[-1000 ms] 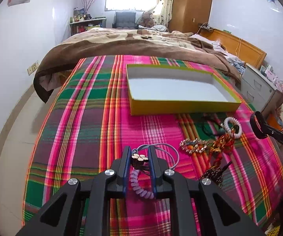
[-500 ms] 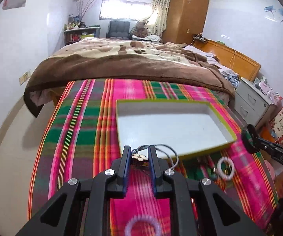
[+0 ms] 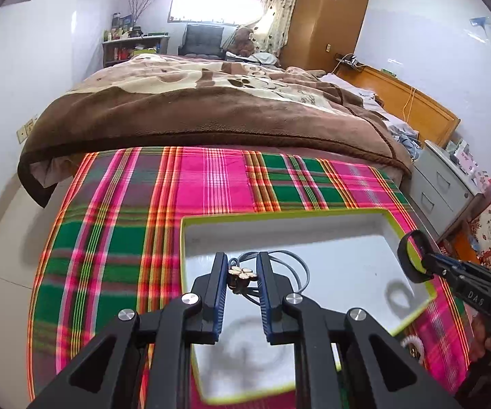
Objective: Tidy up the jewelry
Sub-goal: 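Carry both items into the yellow box and open both tools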
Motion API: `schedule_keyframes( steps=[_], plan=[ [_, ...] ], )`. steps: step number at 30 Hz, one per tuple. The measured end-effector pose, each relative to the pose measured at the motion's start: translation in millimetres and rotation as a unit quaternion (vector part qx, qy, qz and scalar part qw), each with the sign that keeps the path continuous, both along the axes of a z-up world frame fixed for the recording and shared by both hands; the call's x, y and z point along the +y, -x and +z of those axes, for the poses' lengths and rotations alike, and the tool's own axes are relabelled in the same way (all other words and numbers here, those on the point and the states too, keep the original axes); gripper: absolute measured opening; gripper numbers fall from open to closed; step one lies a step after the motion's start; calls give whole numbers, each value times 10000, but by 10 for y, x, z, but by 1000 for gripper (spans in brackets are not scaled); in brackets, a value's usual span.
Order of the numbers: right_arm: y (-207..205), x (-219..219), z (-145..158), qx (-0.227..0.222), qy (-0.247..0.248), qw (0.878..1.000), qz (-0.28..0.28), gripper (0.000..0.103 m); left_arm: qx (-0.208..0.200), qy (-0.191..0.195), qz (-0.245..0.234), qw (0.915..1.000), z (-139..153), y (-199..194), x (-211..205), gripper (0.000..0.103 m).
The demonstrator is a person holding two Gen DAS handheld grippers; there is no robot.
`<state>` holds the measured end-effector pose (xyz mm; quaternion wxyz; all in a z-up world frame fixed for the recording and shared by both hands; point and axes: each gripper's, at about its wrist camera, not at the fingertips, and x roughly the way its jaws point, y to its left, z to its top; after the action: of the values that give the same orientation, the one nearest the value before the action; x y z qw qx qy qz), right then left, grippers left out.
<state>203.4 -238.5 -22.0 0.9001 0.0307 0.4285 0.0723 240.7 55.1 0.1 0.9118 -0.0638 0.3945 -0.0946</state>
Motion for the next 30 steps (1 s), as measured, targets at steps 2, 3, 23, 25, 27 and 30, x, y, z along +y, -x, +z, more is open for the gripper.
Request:
schedule_keyframes(
  steps=[2,3,23,25,27,30],
  plan=[
    [-84,34,-51,75,53,10000,5,16,43,17,36,10000,-25,-102,-6,17],
    [-125,50,-77,116,77,9999,6,16,64,-14,40,10000,-47,-159,-3,17],
    [-389,258,-238,299,359,9989,86,16,505,-317,53,9982,-446,-485,-101,17],
    [-388,262,-239,275,306,9991,142,16,533,-345,44,9980,-459,-496,-115,17],
    [-392,272,-242,289,342,9989,146,16,509,-343,44,9981,-465,-499,-120,17],
    [-397,276,-232,266,351,9989,141,16,529,-288,55,9982,-459,-503,-102,17]
  ],
)
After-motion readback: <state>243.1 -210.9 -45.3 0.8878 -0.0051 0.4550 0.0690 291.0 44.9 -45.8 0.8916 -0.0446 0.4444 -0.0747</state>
